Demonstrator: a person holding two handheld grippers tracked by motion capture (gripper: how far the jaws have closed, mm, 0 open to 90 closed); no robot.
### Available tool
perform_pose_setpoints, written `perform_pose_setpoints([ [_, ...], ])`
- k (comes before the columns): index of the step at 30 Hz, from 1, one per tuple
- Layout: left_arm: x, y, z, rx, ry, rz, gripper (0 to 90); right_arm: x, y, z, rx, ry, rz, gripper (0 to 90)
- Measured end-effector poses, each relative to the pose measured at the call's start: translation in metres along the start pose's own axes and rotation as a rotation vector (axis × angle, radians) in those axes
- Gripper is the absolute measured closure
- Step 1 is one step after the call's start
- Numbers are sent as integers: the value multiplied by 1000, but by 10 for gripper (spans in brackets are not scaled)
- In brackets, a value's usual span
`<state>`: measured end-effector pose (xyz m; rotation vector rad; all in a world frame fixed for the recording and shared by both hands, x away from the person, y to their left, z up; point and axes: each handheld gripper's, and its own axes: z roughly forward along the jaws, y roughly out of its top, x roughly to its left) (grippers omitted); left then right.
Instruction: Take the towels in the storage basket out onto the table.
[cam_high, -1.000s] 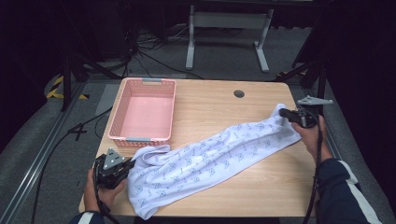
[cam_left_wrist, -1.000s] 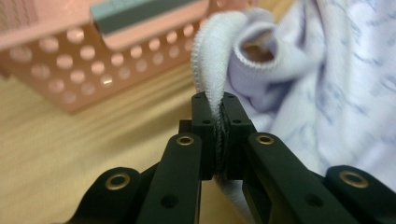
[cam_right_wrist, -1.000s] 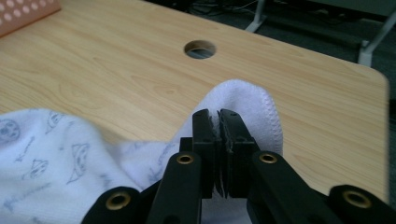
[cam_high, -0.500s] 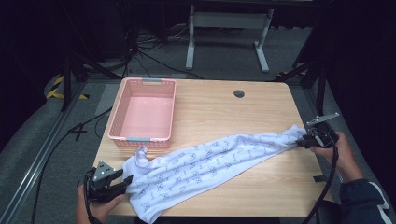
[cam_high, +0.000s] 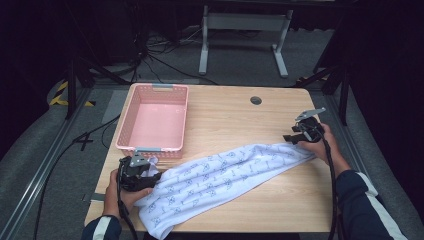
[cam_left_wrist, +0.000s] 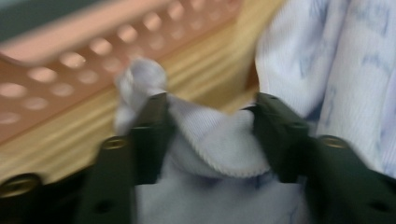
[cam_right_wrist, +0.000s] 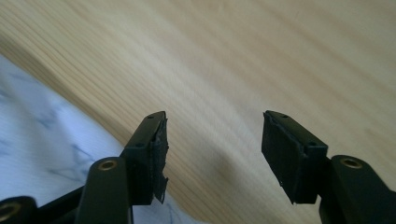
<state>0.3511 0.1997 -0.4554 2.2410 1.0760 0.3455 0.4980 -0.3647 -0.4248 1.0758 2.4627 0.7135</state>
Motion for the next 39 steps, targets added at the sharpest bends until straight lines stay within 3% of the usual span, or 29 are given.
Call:
perform_pose_setpoints([
  [1, 0, -1, 1, 23, -1, -3, 558, 2, -3, 2, 18, 29, -19, 464],
  [3, 0, -6, -2, 8, -14, -31, 620, 4, -9, 3, 32, 42, -27, 456],
  [5, 1, -8, -5, 16, -5, -21, 700, 3, -14, 2, 30, 54, -21, 459],
  [6, 1, -11, -7, 17, 0, -28, 700, 1, -17, 1, 25, 86, -6, 460],
  [7, 3, -13, -8, 7, 11, -22, 759, 0, -21, 0, 39, 122, 20, 456],
  [8, 3, -15, -11, 14, 12, -29, 804, 1, -25, 0, 35, 138, 3, 462],
  [9, 3, -17, -12, 6, 11, -41, 832, 3, -28, -2, 26, 136, -24, 511],
  [11, 5, -20, -16, -9, 42, -42, 854, 7, -30, -5, 25, 143, -50, 692],
  [13, 7, -21, -20, -43, 70, -57, 858, 14, -31, -9, 24, 122, -123, 838],
  [14, 8, -21, -23, -78, 92, -57, 860, 15, -32, -10, 13, 97, -131, 884],
  [16, 8, -21, -28, -90, 112, -65, 861, 13, -31, -20, -36, 54, -127, 890],
  [17, 8, -21, -36, -143, 140, -78, 861, 11, -30, -25, -76, 37, -114, 890],
  [18, 8, -21, -36, -143, 140, -78, 861, 11, -30, -25, -76, 37, -114, 890],
  [20, 8, -23, -44, -199, 161, -87, 860, 8, -30, -35, -140, 12, -88, 888],
  [21, 7, -24, -47, -213, 156, -97, 859, 8, -29, -43, -190, 45, -60, 755],
  [22, 8, -27, -47, -209, 117, -86, 858, 10, -28, -44, -211, 77, -50, 652],
  [23, 8, -28, -46, -190, 110, -88, 858, 13, -26, -43, -211, 114, -53, 606],
  [24, 8, -28, -46, -190, 110, -88, 857, 13, -26, -43, -211, 114, -53, 606],
  [26, 8, -33, -41, -154, 82, -83, 857, 27, -20, -36, -194, 159, -71, 486],
  [28, 9, -34, -39, -147, 66, -91, 857, 37, -15, -30, -180, 229, -95, 443],
  [31, 11, -36, -37, -138, 68, -92, 857, 52, -9, -21, -144, 272, -133, 393],
  [33, 12, -36, -35, -133, 72, -89, 857, 62, -7, -14, -113, 277, -177, 388],
  [34, 12, -36, -35, -133, 72, -89, 857, 62, -7, -14, -113, 277, -177, 388],
  [35, 12, -36, -35, -127, 80, -88, 857, 67, -7, -11, -89, 300, -201, 468],
  [36, 12, -36, -35, -124, 82, -89, 858, 73, -9, -10, -65, 302, -248, 617],
  [39, 15, -37, -36, -120, 106, -105, 858, 84, -13, -14, -61, 301, -355, 757],
])
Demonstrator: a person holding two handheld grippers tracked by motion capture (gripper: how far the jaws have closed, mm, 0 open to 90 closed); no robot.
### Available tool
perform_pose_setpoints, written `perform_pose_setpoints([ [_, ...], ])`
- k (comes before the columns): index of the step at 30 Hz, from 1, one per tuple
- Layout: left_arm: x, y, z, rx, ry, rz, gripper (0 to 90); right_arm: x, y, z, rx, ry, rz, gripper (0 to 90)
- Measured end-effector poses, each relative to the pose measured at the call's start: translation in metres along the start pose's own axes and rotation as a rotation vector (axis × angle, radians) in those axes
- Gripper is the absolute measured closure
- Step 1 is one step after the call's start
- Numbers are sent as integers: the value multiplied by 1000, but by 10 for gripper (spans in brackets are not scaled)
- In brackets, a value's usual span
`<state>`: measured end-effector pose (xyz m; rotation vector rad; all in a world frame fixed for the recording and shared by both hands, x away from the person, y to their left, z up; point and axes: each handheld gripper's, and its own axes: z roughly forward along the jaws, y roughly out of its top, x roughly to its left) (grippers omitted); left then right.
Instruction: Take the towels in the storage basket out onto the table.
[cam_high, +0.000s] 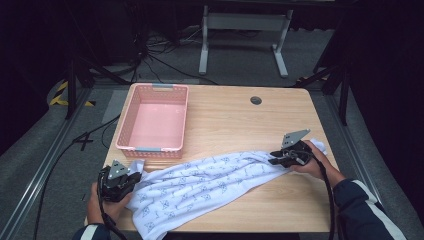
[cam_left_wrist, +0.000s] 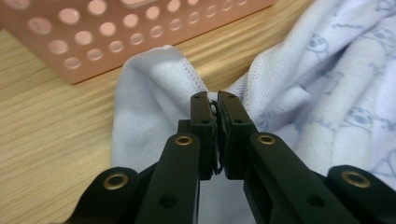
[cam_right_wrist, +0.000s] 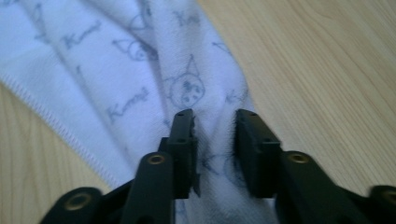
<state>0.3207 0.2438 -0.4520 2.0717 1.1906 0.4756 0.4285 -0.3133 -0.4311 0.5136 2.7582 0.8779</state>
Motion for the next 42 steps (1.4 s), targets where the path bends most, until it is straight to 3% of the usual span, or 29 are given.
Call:
perform_pose_setpoints([
  [1, 3, -1, -1, 13, 19, -12, 858, 7, -1, -5, -3, 37, -30, 775],
  [2, 3, -1, -1, 13, 19, -12, 858, 12, -3, -7, -8, 41, -56, 779],
  [4, 7, -3, -1, 31, 50, -40, 858, 23, -5, -12, -18, 40, -101, 783],
  [7, 8, -2, -2, 13, 60, -47, 856, 37, -7, -26, -74, 10, -137, 844],
  [8, 8, -2, -2, 13, 60, -47, 849, 37, -7, -26, -74, 10, -137, 844],
  [9, 6, -1, -3, -17, 37, -37, 838, 40, -5, -40, -144, -25, -124, 858],
  [10, 4, 0, -4, -17, 23, -29, 829, 40, -4, -46, -179, -42, -106, 864],
  [13, -1, 4, -2, -35, 16, -15, 825, 39, 0, -57, -241, -111, -71, 871],
  [15, -3, 6, -2, -35, 25, -4, 844, 38, 1, -60, -256, -126, -64, 872],
  [17, -2, 6, -1, -30, 37, 2, 855, 41, 3, -67, -311, -138, -82, 872],
  [19, 1, 5, -1, -17, 48, -10, 862, 50, 5, -72, -344, -81, -145, 872],
  [21, 5, 3, -2, -7, 62, -30, 864, 66, 6, -73, -344, 42, -245, 871],
  [25, 13, -6, -7, -8, 75, -69, 865, 100, -1, -55, -181, 194, -402, 870],
  [27, 17, -10, -11, -4, 76, -80, 864, 104, -4, -51, -163, 219, -407, 870],
  [28, 19, -14, -13, -3, 74, -92, 864, 114, -12, -43, -99, 264, -429, 869],
  [29, 21, -21, -16, 5, 84, -105, 864, 119, -20, -34, -48, 280, -414, 865],
  [31, 23, -25, -17, -10, 74, -126, 861, 120, -24, -30, -24, 292, -404, 857],
  [32, 24, -28, -19, -15, 62, -135, 842, 120, -29, -26, 4, 289, -388, 761],
  [33, 23, -29, -20, -19, 53, -129, 831, 118, -30, -27, -10, 270, -366, 692],
  [34, 23, -29, -20, -19, 53, -129, 820, 118, -30, -27, -10, 270, -366, 692],
  [35, 18, -27, -21, -49, 24, -101, 807, 114, -30, -35, -53, 238, -326, 620],
  [36, 18, -27, -21, -49, 24, -101, 788, 114, -30, -35, -53, 238, -326, 620],
  [38, 11, -23, -21, -76, -17, -69, 761, 107, -29, -47, -115, 205, -282, 574],
  [39, 6, -19, -20, -96, -60, -35, 730, 103, -28, -54, -142, 177, -263, 545],
  [41, -3, -13, -18, -87, -84, 28, 643, 91, -23, -70, -201, 58, -177, 503],
  [42, -6, -11, -17, -90, -86, 47, 608, 84, -19, -77, -230, -12, -107, 498],
])
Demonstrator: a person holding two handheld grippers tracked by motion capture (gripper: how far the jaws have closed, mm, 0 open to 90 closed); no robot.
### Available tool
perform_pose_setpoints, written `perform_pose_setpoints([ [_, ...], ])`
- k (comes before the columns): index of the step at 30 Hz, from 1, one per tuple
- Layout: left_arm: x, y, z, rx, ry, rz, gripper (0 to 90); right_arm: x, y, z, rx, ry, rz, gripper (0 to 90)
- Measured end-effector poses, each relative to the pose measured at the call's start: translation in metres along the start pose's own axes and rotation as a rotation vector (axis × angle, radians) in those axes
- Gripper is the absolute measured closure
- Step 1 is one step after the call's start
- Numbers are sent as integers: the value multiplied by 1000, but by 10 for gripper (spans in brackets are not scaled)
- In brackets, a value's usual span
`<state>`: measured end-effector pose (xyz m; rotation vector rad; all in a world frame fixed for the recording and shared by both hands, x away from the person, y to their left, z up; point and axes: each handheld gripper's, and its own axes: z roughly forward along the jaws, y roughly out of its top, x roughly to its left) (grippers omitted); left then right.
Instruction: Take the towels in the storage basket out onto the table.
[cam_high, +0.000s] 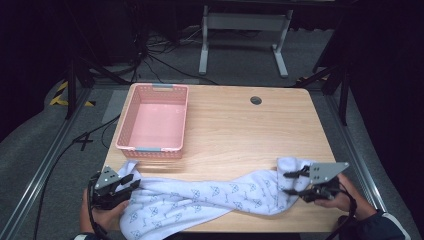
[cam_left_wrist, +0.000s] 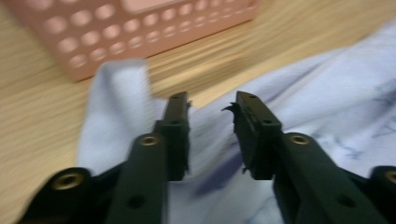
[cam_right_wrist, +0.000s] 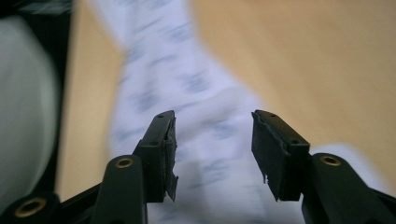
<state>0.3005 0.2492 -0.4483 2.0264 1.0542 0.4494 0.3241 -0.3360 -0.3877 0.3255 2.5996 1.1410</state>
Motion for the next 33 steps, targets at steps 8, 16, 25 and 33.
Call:
perform_pose_setpoints([
  [8, -14, 10, 21, 104, -62, 83, 441, -37, 14, 34, 150, -73, 126, 452],
  [16, 6, -2, 23, 122, -67, -8, 495, -50, -2, 79, 372, 17, 166, 500],
  [25, 15, -4, 23, 138, -41, -34, 693, -52, 4, 85, 407, 70, 158, 801],
  [33, 13, -3, 23, 121, -35, -36, 793, -59, 18, 67, 260, -53, 184, 835],
])
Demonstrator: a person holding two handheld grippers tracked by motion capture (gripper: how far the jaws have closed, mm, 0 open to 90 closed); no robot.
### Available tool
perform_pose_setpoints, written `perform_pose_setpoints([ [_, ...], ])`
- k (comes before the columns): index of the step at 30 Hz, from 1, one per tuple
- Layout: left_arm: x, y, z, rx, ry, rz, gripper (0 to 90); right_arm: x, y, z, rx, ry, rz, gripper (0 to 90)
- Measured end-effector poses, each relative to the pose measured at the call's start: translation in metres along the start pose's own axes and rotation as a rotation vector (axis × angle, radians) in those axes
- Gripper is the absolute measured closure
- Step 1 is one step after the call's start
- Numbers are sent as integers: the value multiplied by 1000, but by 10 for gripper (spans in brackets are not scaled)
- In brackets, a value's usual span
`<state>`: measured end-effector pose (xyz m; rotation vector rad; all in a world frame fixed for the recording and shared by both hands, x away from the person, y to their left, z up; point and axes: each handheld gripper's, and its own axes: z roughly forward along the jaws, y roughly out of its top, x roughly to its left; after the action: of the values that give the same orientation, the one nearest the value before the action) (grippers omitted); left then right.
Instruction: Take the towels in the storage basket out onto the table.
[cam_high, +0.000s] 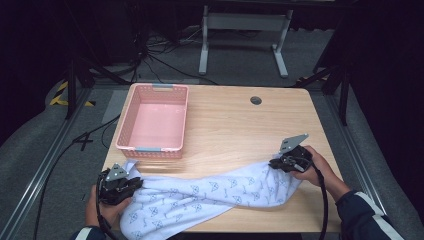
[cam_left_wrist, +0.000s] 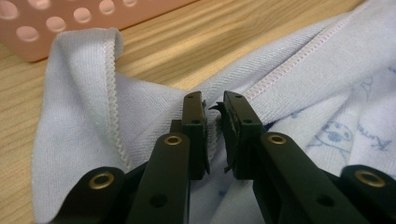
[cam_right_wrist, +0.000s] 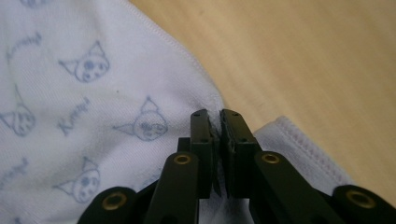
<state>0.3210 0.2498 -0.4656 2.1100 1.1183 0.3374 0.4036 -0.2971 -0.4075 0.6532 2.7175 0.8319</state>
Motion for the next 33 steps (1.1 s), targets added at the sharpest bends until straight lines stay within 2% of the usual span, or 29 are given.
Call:
perform_pose_setpoints([
  [2, 0, 1, 0, 4, -5, 1, 793, -3, 3, -5, -34, -15, 9, 835],
  [4, 0, 0, 1, -18, 4, -2, 794, -5, 6, -5, -48, -31, 17, 834],
  [6, 1, 1, 2, -21, -3, 0, 786, -10, 9, -6, -78, -20, 58, 823],
  [10, 1, 1, 3, -16, -1, 1, 784, -15, 17, -4, -87, -74, 48, 842],
  [13, 1, 2, 4, -12, 4, 1, 783, -22, 34, -3, -98, -122, 32, 843],
  [15, 1, 2, 4, -13, 12, 1, 772, -29, 46, 2, -92, -152, 20, 843],
  [16, 1, 3, 3, -2, 20, 9, 743, -31, 50, 4, -88, -163, 24, 843],
  [17, 0, 4, 4, -17, 24, -6, 714, -34, 56, 8, -77, -172, 20, 843],
  [18, -1, 5, 2, -23, 29, 1, 649, -38, 62, 14, -57, -184, 6, 842],
  [19, -3, 6, 1, -33, 19, 13, 631, -42, 66, 18, -53, -187, 12, 842],
  [20, -8, 9, -1, -34, 2, 48, 653, -44, 69, 22, -47, -196, 9, 842],
  [22, -15, 14, -2, -42, 5, 62, 636, -53, 77, 33, -25, -225, 2, 842],
  [26, -42, 26, -1, -69, -80, 153, 640, -72, 90, 55, 6, -277, 14, 842],
  [29, -61, 31, 3, -51, -153, 246, 655, -85, 96, 68, 12, -318, 31, 841],
  [30, -69, 32, 6, -42, -182, 262, 661, -89, 98, 72, 17, -325, 45, 832],
  [31, -78, 34, 11, -32, -222, 292, 666, -92, 100, 76, 16, -343, 49, 802],
  [32, -78, 34, 11, -32, -222, 292, 669, -92, 100, 76, 16, -343, 49, 802],
  [33, -91, 37, 18, -14, -283, 322, 669, -97, 103, 83, 28, -391, 57, 721],
])
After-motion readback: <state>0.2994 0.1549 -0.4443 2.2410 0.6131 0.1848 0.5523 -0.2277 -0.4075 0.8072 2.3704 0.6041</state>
